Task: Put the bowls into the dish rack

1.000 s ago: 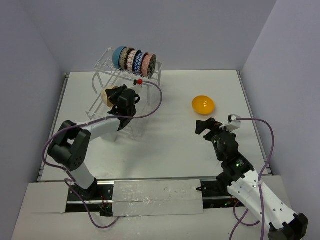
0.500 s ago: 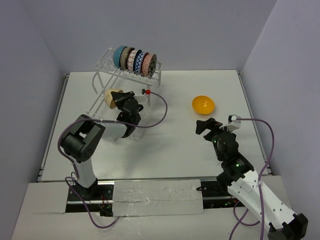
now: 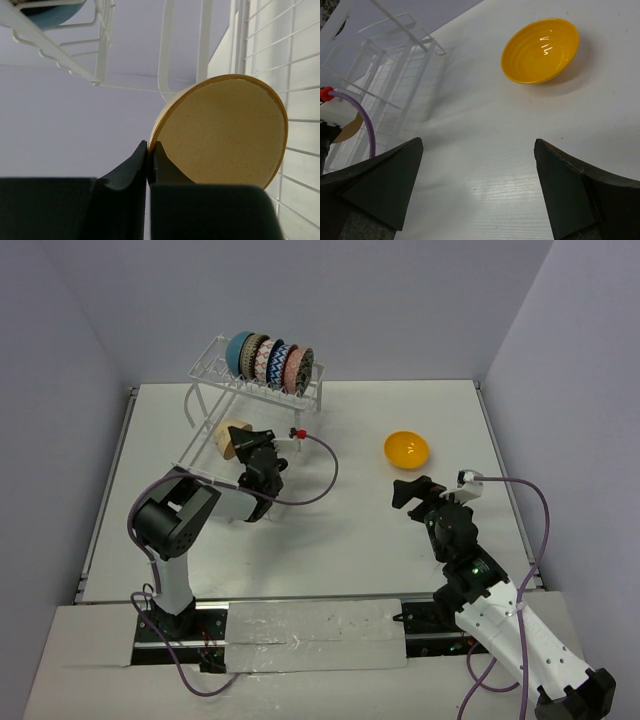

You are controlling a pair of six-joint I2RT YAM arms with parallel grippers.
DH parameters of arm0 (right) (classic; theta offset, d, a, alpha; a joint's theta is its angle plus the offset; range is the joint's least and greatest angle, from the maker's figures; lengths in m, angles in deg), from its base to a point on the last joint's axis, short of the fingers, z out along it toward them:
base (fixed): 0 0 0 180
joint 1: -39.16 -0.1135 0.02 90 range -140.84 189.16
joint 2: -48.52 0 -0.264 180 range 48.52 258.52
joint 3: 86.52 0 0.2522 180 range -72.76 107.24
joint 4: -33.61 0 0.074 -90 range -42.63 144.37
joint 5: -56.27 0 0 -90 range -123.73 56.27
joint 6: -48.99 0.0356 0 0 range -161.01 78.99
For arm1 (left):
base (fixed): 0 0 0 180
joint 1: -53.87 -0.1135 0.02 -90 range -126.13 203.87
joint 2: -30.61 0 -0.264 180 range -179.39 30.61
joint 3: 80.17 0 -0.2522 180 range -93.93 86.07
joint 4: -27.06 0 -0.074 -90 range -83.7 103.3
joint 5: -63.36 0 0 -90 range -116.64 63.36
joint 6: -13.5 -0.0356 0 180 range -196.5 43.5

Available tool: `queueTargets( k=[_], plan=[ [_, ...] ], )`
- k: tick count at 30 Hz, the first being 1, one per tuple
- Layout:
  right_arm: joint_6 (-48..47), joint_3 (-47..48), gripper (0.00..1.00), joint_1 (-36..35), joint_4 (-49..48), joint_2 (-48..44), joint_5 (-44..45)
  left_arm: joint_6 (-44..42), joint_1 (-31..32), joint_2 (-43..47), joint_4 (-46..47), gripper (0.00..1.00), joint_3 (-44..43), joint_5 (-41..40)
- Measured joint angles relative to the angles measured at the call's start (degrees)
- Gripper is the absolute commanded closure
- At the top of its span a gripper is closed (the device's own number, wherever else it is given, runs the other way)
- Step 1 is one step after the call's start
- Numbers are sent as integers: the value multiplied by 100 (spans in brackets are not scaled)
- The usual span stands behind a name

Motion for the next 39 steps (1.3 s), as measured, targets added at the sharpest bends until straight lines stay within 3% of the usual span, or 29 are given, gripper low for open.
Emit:
queueTargets(
  k=[8,20,28,31,34,39],
  plan=[
    [-2,0,0,9,0,-2,-2,37,63,-280,9,100,4,0],
    [0,0,0,39,0,-35,-26,332,323,-286,-24,82,-37,-372],
    [-2,0,0,55,0,-37,-39,343,612,-511,-15,76,-234,-629],
    [0,0,0,59,0,-37,-39,323,758,-680,111,70,-304,-699],
    [0,0,0,59,0,-39,-39,271,835,-807,372,56,-339,-835],
    [-2,0,0,68,0,-39,-46,339,883,-868,584,49,-435,-1047]
  ],
)
